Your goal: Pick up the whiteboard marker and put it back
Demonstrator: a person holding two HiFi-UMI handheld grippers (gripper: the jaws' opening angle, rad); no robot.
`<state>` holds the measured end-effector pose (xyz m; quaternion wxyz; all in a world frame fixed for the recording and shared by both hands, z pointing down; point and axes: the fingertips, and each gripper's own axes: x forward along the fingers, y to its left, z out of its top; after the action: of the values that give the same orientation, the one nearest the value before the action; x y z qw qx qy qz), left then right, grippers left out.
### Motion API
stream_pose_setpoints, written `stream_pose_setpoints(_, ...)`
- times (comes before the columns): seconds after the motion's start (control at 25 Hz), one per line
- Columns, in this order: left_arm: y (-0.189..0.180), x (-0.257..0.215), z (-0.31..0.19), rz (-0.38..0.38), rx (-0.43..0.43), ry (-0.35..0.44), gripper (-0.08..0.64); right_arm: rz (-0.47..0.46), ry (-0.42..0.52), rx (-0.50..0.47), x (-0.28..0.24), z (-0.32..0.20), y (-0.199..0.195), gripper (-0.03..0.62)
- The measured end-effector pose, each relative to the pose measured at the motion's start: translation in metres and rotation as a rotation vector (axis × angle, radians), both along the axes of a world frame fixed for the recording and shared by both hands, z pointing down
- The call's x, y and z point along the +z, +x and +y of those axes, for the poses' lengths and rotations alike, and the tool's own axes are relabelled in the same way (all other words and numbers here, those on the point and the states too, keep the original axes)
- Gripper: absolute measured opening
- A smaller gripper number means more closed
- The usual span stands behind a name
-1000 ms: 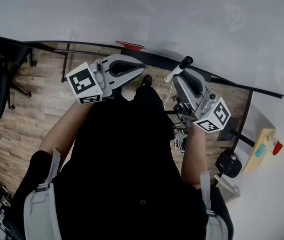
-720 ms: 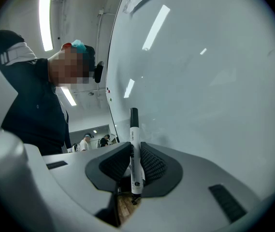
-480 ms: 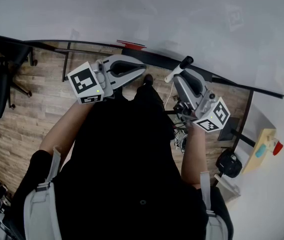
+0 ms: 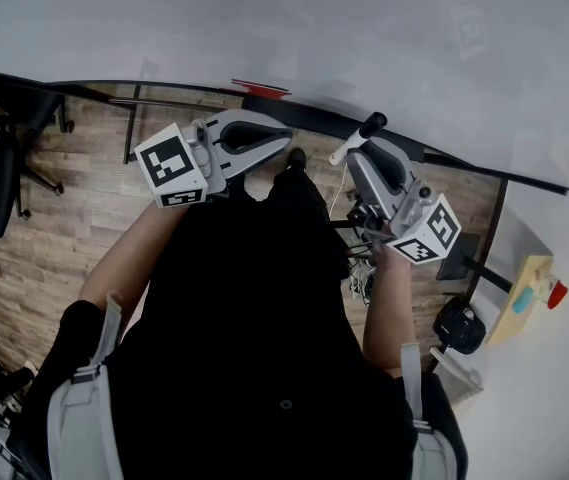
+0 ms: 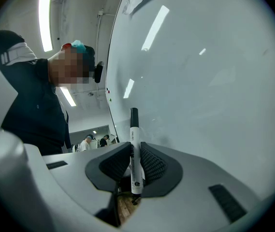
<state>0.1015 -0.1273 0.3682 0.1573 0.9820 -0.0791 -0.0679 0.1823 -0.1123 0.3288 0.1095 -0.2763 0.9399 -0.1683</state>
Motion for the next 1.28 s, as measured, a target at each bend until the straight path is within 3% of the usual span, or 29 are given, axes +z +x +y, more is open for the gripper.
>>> stream_pose_setpoints(0.84,0.0,0.008,0.003,-0.006,0.008,-0.005,0.012,0.027,0.019,0.022,0.004,-0.001,0.008,0.074)
stream_pose_setpoints(1.28,0.001,0.008,0.004,-0.021,0.027,-0.005,0.012,0.151,0.057,0.058,0.007,-0.002,0.02,0.074)
